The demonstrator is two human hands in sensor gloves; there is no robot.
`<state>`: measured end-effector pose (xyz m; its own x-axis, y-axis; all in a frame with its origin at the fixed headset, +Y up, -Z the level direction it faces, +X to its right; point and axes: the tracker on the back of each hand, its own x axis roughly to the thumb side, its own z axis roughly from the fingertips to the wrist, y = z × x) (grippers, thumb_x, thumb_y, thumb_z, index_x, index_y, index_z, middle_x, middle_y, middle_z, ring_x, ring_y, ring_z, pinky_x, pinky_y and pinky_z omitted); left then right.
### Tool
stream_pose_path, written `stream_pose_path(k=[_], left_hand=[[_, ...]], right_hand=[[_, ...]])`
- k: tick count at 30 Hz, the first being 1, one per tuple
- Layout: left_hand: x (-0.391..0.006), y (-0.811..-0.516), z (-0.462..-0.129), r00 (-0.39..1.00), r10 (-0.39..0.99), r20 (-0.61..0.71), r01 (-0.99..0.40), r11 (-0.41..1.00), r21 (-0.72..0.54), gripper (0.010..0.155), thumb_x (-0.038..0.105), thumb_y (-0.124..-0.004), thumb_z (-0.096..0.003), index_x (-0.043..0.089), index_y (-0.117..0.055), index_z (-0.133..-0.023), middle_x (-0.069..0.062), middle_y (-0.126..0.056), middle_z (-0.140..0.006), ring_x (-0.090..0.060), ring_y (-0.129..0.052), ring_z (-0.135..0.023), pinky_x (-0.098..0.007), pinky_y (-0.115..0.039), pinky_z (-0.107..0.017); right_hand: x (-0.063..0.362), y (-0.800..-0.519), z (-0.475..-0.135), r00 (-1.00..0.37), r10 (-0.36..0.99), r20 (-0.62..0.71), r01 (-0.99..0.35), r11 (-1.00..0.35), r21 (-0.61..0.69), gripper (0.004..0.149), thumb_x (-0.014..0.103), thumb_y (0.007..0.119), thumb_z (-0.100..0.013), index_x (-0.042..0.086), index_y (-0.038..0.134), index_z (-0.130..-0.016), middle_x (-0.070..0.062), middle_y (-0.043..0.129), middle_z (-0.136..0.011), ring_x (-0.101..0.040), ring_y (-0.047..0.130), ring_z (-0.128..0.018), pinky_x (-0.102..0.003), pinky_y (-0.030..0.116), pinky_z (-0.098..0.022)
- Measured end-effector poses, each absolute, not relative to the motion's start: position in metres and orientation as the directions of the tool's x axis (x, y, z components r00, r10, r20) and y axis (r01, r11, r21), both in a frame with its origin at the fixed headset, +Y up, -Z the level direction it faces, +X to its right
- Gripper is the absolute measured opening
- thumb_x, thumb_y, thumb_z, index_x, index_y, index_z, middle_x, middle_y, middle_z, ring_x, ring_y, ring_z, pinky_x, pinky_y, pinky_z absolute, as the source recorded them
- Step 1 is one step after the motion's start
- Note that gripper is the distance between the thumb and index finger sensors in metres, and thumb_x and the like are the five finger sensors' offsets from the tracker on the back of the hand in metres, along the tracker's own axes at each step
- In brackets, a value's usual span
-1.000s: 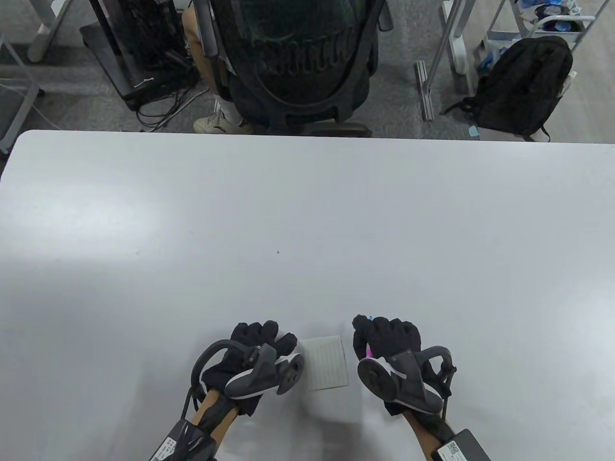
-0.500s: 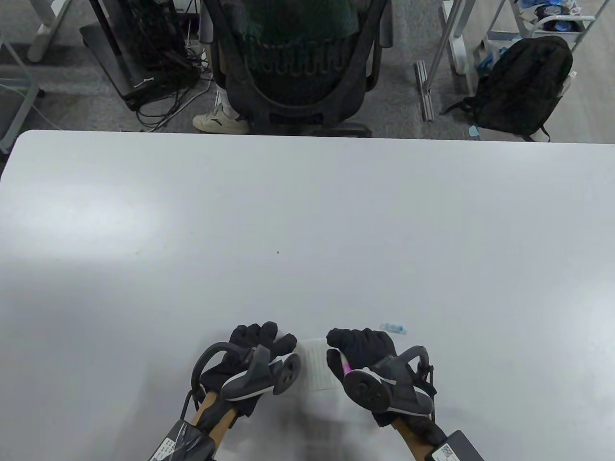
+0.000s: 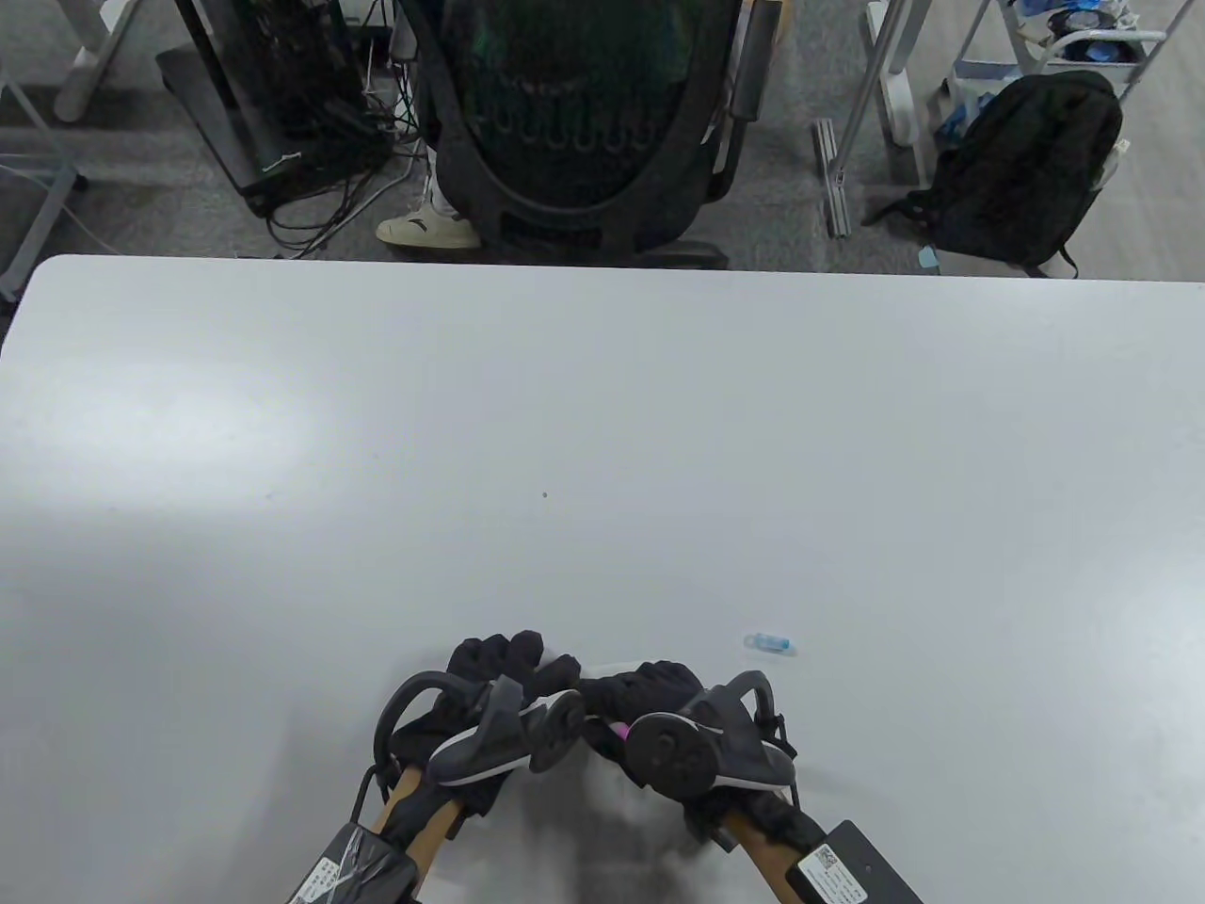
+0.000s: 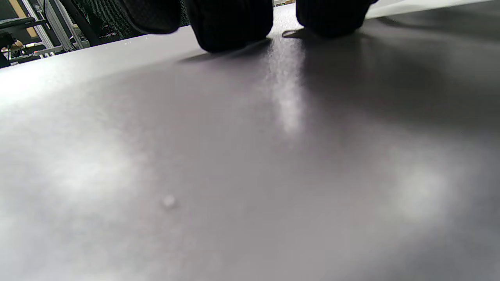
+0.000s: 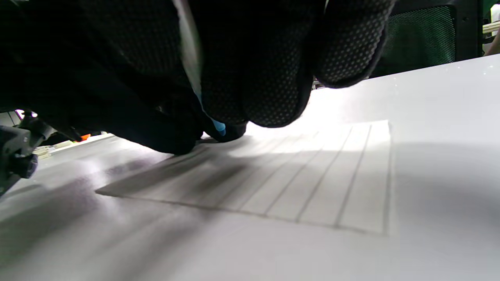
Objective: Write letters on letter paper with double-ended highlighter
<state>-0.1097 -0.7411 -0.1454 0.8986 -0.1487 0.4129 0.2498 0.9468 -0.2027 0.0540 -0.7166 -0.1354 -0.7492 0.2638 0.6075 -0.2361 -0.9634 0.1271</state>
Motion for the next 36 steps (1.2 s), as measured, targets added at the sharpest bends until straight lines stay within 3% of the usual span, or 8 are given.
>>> stream_pose_path(k=[18,25,28,31,33,36], left_hand=[[-0.1115,-0.7413,-0.146,0.916,-0.092,0.39,0.187,0.959,-0.212,0.047,0.045,-0.067,-0.0584,0.043,-0.056,-0.104,-0.005,-0.056,-0.116,-0.022,-0.07,-0.097,-0.055,-0.061,-0.08],[-0.1111,-0.741,-0.1459,0.918,-0.089,0.387,0.183,0.96,-0.214,0.047,0.045,-0.068,-0.0582,0.043,-0.057,-0.104,-0.005,-0.056,-0.116,-0.022,-0.07,-0.097,-0.055,-0.062,-0.08],[-0.1109,-0.7408,-0.1458,0.917,-0.092,0.388,0.187,0.959,-0.212,0.047,0.045,-0.068,-0.0581,0.043,-0.057,-0.104,-0.005,-0.056,-0.116,-0.022,-0.07,-0.097,-0.055,-0.062,-0.08],[-0.1111,-0.7408,-0.1458,0.917,-0.09,0.388,0.185,0.959,-0.215,0.047,0.045,-0.068,-0.0581,0.044,-0.057,-0.104,-0.005,-0.056,-0.116,-0.022,-0.069,-0.097,-0.055,-0.062,-0.08],[-0.111,-0.7407,-0.1458,0.917,-0.092,0.389,0.186,0.959,-0.214,0.047,0.045,-0.068,-0.0582,0.044,-0.057,-0.104,-0.005,-0.056,-0.116,-0.021,-0.069,-0.098,-0.055,-0.062,-0.08],[-0.111,-0.7406,-0.1459,0.917,-0.09,0.389,0.185,0.959,-0.215,0.047,0.045,-0.068,-0.0581,0.044,-0.056,-0.104,-0.005,-0.056,-0.116,-0.022,-0.069,-0.098,-0.055,-0.061,-0.08]], right_hand=[[0.0479,-0.7234,-0.139,-0.757,0.224,0.613,-0.21,-0.973,0.096,0.047,0.042,0.074,-0.051,0.02,0.076,-0.093,-0.012,0.096,-0.081,-0.032,0.097,-0.069,-0.057,0.076,-0.061],[0.0479,-0.7198,-0.1348,-0.662,0.412,0.626,-0.234,-0.907,0.35,0.046,0.044,0.075,-0.05,0.022,0.08,-0.09,-0.009,0.099,-0.077,-0.029,0.098,-0.068,-0.055,0.077,-0.061],[0.0464,-0.7201,-0.1312,-0.64,0.435,0.633,-0.215,-0.893,0.396,0.045,0.044,0.076,-0.05,0.023,0.081,-0.09,-0.008,0.099,-0.078,-0.029,0.098,-0.069,-0.054,0.076,-0.062],[0.0472,-0.7189,-0.1309,-0.643,0.409,0.648,-0.21,-0.907,0.364,0.045,0.044,0.074,-0.05,0.024,0.079,-0.091,-0.008,0.098,-0.079,-0.029,0.097,-0.07,-0.055,0.075,-0.063],[0.0509,-0.7175,-0.1348,-0.673,0.393,0.627,-0.278,-0.92,0.278,0.045,0.043,0.074,-0.051,0.023,0.078,-0.091,-0.01,0.097,-0.08,-0.031,0.096,-0.069,-0.056,0.075,-0.062],[0.0525,-0.7175,-0.1397,-0.737,0.305,0.603,-0.272,-0.951,0.148,0.045,0.042,0.073,-0.051,0.022,0.077,-0.092,-0.011,0.097,-0.08,-0.031,0.096,-0.069,-0.056,0.075,-0.061]])
